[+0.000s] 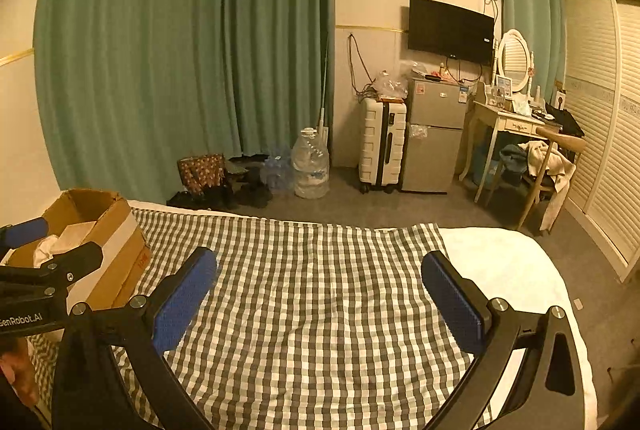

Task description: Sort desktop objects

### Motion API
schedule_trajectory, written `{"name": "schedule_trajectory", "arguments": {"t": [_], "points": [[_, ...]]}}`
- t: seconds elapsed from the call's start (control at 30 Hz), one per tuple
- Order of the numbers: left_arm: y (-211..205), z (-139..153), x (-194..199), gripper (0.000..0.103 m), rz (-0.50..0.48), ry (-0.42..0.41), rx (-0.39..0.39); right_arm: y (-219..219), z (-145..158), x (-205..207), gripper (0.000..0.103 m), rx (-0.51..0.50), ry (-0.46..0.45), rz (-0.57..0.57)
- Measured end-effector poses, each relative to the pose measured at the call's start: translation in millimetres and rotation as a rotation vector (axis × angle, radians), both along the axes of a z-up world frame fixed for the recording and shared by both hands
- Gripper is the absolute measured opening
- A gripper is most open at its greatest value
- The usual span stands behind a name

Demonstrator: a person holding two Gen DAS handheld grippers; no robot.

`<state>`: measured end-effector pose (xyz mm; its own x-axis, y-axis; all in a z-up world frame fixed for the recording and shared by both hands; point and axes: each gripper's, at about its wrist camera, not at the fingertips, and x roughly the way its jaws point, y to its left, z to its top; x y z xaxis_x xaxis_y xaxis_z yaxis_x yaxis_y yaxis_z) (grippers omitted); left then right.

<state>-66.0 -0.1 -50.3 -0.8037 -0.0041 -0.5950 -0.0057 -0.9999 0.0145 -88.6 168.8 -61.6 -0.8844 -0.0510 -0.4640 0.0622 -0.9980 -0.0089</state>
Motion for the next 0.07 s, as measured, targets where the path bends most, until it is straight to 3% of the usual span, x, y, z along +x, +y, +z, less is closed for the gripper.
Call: {"name": "schedule_trajectory", "arguments": {"t": [0.07], "points": [[1.4,-0.7,-0.6,0.103,-0.007,-0.004,-0.003,-0.7,-0.1,0.6,0.103,0.002,-0.001,0.000]]}}
